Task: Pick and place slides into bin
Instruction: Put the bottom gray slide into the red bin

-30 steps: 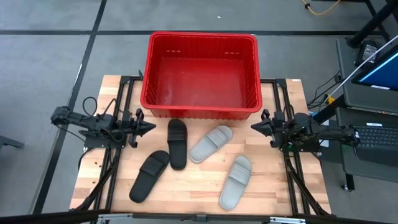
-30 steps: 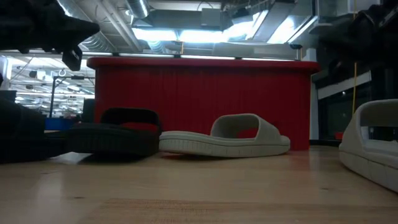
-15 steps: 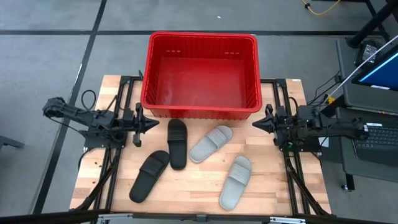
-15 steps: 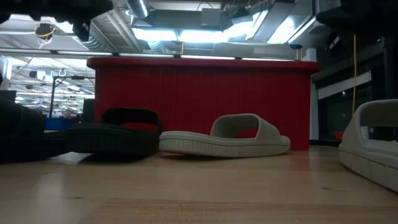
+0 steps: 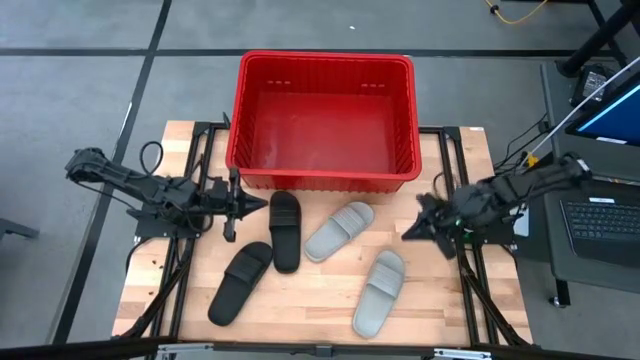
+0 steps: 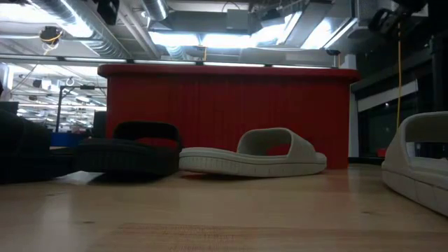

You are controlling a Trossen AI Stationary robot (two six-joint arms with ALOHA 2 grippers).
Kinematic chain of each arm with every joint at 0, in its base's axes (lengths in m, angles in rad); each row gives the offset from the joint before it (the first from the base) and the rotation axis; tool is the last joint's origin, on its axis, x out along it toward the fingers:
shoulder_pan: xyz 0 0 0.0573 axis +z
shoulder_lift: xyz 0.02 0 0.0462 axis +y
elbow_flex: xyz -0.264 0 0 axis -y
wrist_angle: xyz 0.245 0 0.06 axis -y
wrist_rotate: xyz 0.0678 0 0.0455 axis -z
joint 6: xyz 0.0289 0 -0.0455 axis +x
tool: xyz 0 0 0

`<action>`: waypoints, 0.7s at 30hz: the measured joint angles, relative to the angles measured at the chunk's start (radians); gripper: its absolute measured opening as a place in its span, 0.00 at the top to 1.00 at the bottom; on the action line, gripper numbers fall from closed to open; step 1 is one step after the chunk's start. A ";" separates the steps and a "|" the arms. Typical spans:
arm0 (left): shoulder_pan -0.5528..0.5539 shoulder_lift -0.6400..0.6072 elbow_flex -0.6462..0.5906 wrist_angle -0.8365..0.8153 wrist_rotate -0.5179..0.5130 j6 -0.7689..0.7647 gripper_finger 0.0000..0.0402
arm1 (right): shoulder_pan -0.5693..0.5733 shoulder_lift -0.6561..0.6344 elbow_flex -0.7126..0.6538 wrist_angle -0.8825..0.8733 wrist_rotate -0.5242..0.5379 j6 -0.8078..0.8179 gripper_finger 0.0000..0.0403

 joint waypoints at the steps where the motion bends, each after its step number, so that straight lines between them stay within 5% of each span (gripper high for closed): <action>1: -0.002 0.005 0.000 0.000 0.000 -0.005 0.99 | 0.034 0.027 0.000 0.015 0.010 0.007 1.00; 8: -0.002 0.029 0.000 0.079 -0.024 -0.055 0.99 | 0.241 0.157 0.013 0.118 0.120 0.104 1.00; 13: -0.002 0.032 0.000 0.093 -0.034 -0.055 1.00 | 0.347 0.273 0.122 -0.055 0.209 0.215 1.00; 21: -0.002 0.032 0.000 0.091 -0.050 -0.059 0.99 | 0.425 0.542 0.436 -0.307 0.212 0.246 1.00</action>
